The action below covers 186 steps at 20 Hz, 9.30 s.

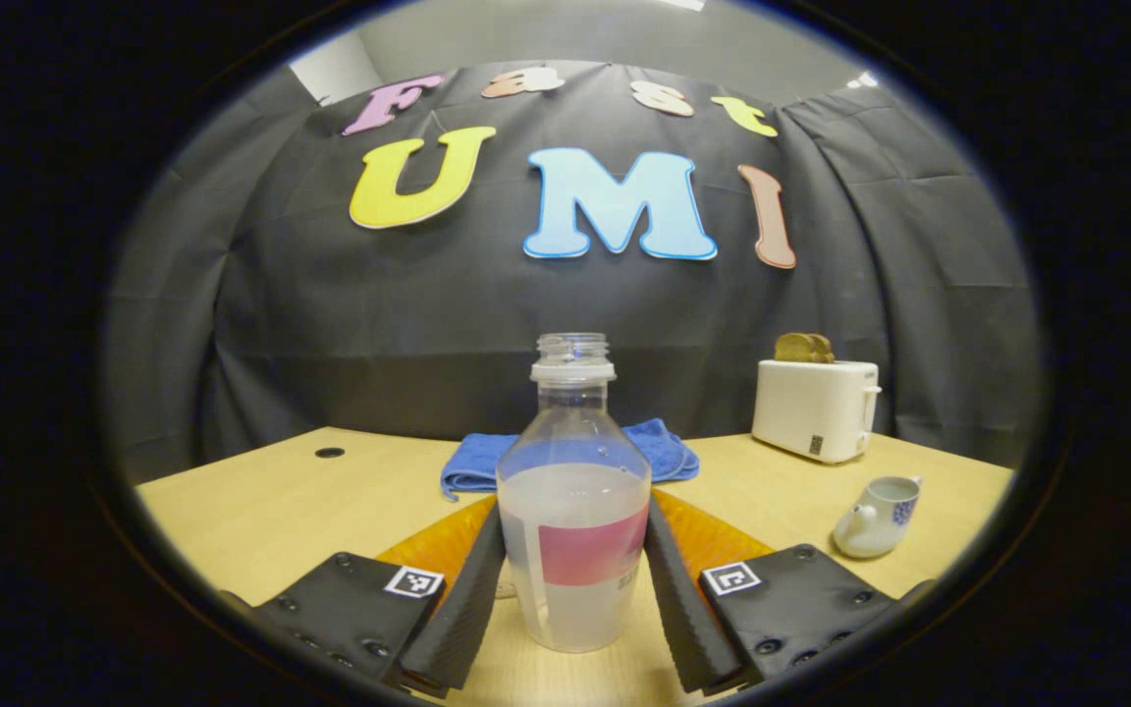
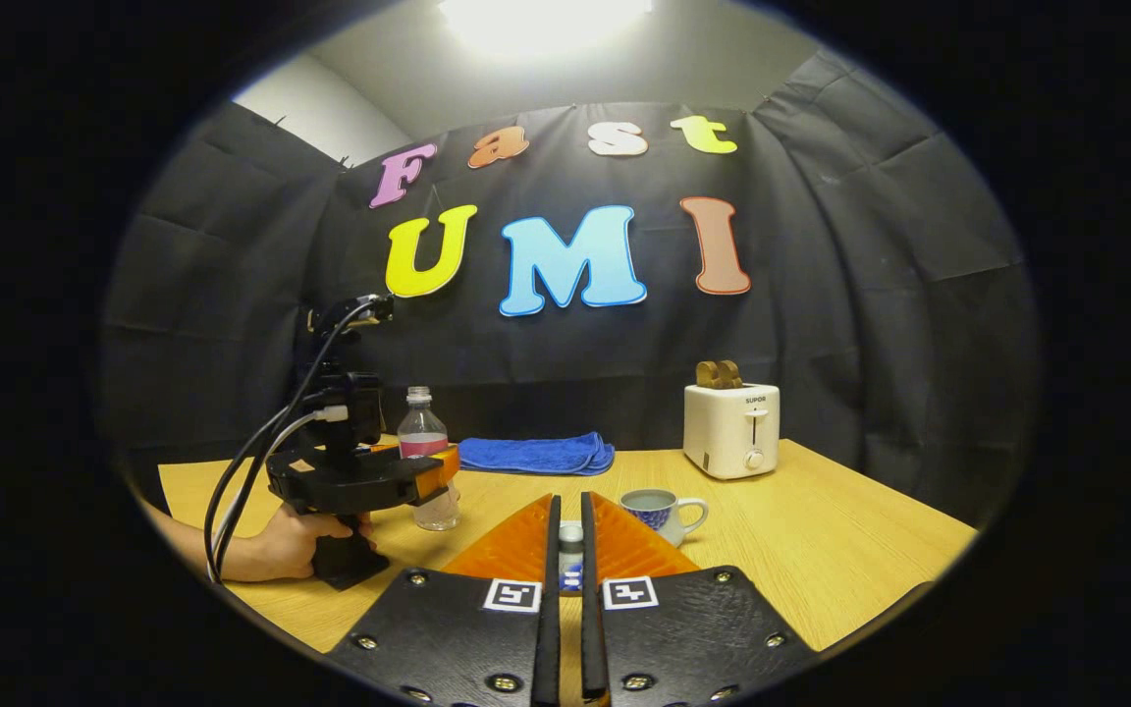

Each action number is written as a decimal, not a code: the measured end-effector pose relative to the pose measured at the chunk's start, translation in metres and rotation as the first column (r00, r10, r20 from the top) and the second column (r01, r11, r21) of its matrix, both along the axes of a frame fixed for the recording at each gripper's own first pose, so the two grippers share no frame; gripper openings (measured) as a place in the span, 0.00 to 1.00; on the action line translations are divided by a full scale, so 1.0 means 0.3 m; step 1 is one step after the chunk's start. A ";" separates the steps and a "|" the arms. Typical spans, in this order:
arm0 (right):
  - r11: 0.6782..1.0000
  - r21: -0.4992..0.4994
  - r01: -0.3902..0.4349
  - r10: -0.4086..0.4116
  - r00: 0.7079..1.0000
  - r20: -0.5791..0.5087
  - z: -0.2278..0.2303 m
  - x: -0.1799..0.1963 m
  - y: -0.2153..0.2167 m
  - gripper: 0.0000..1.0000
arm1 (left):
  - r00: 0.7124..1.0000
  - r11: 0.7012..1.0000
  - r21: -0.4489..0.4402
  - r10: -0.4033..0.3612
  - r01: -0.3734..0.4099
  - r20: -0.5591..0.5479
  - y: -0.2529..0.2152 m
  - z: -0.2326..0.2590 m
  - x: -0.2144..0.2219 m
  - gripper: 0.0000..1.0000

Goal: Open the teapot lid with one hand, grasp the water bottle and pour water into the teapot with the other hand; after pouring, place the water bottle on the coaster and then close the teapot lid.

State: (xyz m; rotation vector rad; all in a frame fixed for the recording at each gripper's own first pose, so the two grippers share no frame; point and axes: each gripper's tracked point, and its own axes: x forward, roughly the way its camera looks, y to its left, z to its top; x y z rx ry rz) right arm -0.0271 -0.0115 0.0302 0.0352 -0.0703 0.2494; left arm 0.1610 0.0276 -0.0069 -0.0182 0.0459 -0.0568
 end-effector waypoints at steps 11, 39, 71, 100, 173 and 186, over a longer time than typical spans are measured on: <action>0.999 0.000 0.036 -0.036 0.998 -0.057 -0.088 -0.087 -0.050 0.08 | 0.996 0.945 0.328 -0.045 0.017 0.080 -0.148 0.069 -0.081 0.86; 0.996 -0.006 0.089 -0.089 0.995 -0.054 -0.092 -0.178 -0.138 0.08 | 0.975 0.268 0.955 -0.210 0.127 -0.070 -0.491 -0.040 0.006 0.84; 0.995 0.002 0.101 -0.101 0.992 -0.071 -0.093 -0.172 -0.175 0.08 | 0.963 -0.256 0.962 -0.217 0.099 -0.157 -0.626 -0.019 0.049 0.85; 0.995 0.011 0.098 -0.097 0.993 -0.073 -0.080 -0.181 -0.180 0.08 | 0.963 -0.553 0.832 -0.200 0.039 -0.178 -0.640 0.040 0.052 0.85; 0.999 -0.002 0.042 -0.042 0.999 -0.003 -0.001 0.179 0.035 0.08 | 0.993 0.989 -0.140 -0.041 0.056 0.113 0.078 0.203 0.227 0.84; 0.999 0.032 0.036 -0.036 0.999 -0.024 -0.017 0.187 0.015 0.08 | 0.997 1.000 -0.027 0.017 -0.015 0.081 0.079 0.090 0.447 0.84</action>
